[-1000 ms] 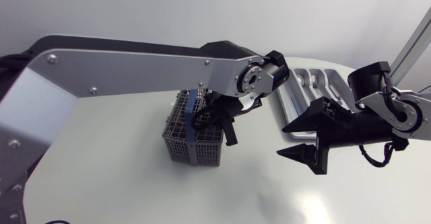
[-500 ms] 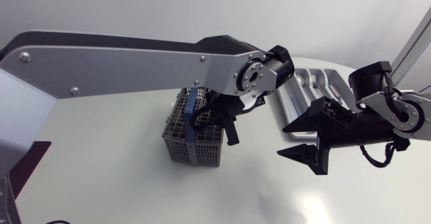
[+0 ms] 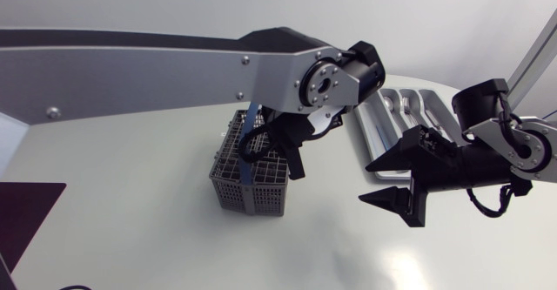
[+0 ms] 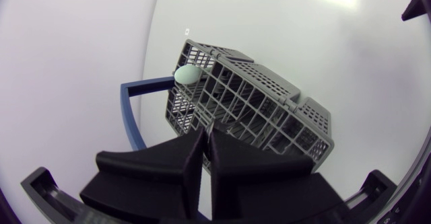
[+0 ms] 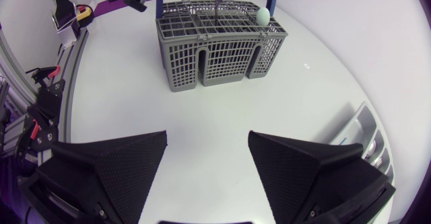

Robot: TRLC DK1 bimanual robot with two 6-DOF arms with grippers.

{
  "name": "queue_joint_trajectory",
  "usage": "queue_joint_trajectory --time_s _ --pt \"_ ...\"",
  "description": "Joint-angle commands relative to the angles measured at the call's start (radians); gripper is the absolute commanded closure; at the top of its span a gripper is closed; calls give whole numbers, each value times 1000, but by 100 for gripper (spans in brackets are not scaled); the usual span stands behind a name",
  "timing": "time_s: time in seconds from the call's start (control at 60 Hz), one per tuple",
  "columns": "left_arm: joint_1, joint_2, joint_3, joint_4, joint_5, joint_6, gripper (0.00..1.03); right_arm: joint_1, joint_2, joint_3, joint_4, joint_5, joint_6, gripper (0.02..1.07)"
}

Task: Unload the cutlery basket into the drawer organizer.

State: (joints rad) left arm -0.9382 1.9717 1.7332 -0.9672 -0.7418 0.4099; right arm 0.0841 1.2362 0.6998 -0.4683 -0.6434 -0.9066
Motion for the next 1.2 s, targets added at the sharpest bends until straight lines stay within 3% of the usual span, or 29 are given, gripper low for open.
queue_joint_trajectory --time_s 0.0,1.183 --pt "-8 -31 -8 -7 -25 29 100 8 -9 -31 -13 -7 -17 20" --pt "-45 -166 -8 -18 -30 106 100 25 -47 -23 -52 -4 -17 20"
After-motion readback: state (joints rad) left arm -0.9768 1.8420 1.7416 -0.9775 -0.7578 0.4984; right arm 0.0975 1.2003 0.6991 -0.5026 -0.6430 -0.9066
